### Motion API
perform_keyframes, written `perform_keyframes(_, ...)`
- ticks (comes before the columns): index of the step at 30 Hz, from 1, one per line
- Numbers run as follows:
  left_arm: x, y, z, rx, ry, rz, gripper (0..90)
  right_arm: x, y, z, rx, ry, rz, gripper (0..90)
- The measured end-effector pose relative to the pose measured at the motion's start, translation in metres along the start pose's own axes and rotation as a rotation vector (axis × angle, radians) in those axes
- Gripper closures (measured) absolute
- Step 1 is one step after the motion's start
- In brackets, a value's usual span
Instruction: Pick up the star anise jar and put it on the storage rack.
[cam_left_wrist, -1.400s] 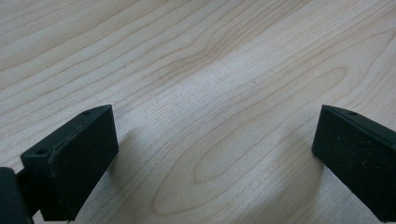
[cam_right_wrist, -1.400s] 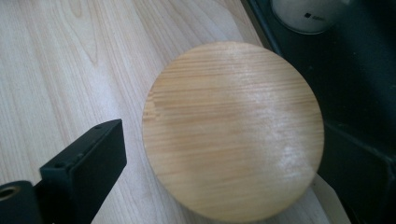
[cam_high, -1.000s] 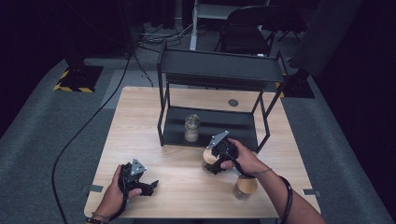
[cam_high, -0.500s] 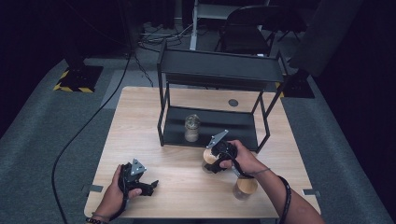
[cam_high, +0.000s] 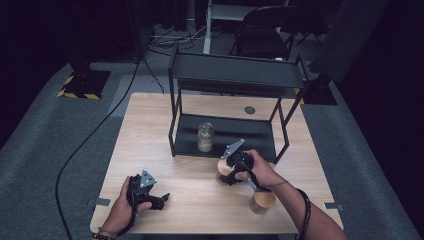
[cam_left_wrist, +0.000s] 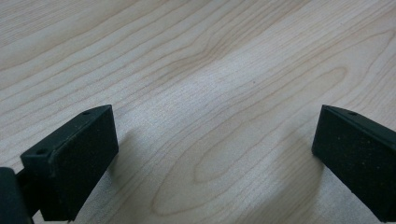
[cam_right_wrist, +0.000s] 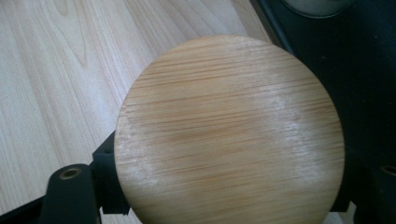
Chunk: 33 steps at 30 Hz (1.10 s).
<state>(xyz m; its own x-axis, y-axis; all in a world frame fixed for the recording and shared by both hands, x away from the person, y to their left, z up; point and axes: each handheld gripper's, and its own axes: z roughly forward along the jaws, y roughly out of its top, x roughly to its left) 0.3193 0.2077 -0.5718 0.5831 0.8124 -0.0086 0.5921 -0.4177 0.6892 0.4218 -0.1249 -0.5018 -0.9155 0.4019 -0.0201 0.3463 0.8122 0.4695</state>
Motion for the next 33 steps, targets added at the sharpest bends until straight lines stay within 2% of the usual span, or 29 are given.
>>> perform_keyframes(6,0.000,0.000,0.000,0.000,0.000,0.000,0.0,0.000,0.001,-0.002,-0.006,-0.009,0.000,24.7)
perform_keyframes(33,0.000,0.000,0.000,0.000,0.000,0.000,0.0,-0.009,0.008,-0.037,-0.038,-0.052,0.010,24.8)
